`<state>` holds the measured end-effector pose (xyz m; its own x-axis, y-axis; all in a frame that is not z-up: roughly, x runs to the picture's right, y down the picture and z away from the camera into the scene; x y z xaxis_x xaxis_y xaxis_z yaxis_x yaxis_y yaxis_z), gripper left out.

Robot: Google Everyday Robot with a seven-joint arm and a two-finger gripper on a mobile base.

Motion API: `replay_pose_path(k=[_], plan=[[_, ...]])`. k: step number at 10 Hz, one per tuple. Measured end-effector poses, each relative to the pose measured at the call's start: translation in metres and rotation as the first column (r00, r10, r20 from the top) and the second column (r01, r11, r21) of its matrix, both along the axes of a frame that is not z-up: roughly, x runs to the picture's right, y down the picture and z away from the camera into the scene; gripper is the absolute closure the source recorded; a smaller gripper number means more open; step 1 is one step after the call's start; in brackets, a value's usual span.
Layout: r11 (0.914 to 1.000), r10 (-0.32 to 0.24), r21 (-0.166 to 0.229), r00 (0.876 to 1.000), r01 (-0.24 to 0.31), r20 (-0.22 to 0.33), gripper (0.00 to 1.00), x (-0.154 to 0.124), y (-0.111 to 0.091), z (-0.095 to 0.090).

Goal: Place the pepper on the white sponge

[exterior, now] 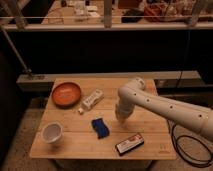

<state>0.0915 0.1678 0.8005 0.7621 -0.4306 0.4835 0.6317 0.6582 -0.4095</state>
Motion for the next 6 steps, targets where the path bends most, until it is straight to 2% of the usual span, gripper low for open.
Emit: replay_pose_path(k=[3,6], plan=[[0.9993,-0.035,0.013,0.999,0.035,0.024,0.99,-0.022,0.001,-0.004],[0.9981,-0.057,0.026,0.998,0.056,0.033,0.99,-0.027,0.001,-0.008]])
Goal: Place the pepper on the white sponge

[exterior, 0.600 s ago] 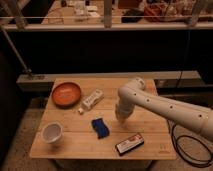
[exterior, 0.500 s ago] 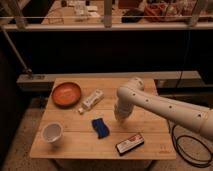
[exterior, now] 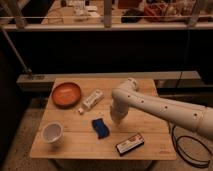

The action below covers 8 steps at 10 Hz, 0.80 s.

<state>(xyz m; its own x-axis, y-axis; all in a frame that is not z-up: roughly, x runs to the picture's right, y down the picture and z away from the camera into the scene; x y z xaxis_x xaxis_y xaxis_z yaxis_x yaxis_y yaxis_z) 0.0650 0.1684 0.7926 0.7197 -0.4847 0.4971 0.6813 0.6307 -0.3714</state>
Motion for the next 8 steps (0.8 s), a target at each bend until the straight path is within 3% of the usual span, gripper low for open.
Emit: replay_pose_path(k=[8], plan=[[0.9978,-0.063,0.023,0.997,0.062,0.036,0.99,-0.023,0.005,-0.003]])
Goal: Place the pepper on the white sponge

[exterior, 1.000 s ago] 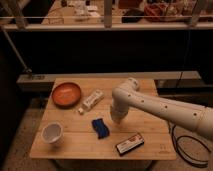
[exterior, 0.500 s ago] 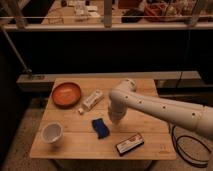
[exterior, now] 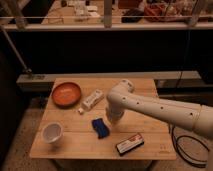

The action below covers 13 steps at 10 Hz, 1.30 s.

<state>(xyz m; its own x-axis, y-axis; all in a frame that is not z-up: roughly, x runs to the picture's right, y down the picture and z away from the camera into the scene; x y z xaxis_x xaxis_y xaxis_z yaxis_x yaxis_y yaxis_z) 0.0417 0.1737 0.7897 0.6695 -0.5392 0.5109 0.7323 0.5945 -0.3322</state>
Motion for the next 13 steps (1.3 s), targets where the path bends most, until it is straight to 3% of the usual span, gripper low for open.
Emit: replay_pose_path(k=[13], plan=[[0.9934,-0.114,0.021,0.991,0.113,0.073,0.99,-0.041,0.006,0.002]])
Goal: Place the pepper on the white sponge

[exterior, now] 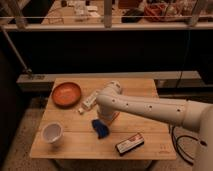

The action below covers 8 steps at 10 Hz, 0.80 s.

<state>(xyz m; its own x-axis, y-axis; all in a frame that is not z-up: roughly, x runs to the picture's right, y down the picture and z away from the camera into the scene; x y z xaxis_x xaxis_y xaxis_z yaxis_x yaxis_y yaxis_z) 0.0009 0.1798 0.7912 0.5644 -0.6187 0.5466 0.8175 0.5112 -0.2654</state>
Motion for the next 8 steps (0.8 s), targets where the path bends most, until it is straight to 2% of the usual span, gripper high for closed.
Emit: replay_pose_path(k=[8], plan=[[0.9985,-0.053,0.010,0.998,0.053,0.035,0.99,-0.014,0.005,-0.002]])
